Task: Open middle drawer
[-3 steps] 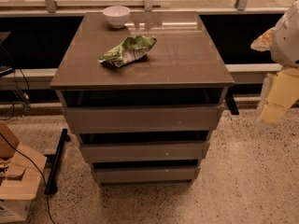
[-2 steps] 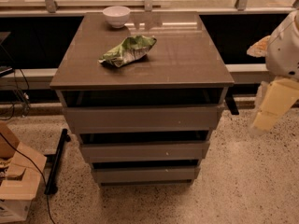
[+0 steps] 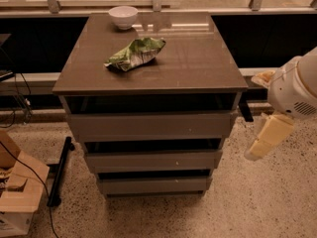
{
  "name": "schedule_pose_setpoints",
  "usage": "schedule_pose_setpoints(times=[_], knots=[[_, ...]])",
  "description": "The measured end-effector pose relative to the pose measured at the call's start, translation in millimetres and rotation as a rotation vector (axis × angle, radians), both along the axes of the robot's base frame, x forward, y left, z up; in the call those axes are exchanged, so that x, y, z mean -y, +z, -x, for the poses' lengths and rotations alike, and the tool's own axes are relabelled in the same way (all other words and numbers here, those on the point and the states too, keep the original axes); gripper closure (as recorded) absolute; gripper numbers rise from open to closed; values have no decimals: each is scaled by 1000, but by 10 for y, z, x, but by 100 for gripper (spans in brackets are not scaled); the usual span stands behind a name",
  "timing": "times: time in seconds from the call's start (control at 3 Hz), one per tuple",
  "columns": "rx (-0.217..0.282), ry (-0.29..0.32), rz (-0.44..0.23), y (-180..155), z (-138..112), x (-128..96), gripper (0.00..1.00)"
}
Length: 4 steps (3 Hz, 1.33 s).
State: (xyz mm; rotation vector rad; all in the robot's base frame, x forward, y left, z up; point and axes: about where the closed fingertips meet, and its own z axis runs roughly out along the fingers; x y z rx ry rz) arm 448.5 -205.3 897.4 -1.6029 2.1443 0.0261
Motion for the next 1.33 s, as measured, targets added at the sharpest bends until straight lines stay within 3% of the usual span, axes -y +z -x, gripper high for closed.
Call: schedule_pose_setpoints(times=[0.67,1.0,1.33], knots=[[-4,15,9,-54,-11,-40,0],[-5,24,-5,-374,-103,-142,0],[-13,17,-66,-915,-273,-217,0]])
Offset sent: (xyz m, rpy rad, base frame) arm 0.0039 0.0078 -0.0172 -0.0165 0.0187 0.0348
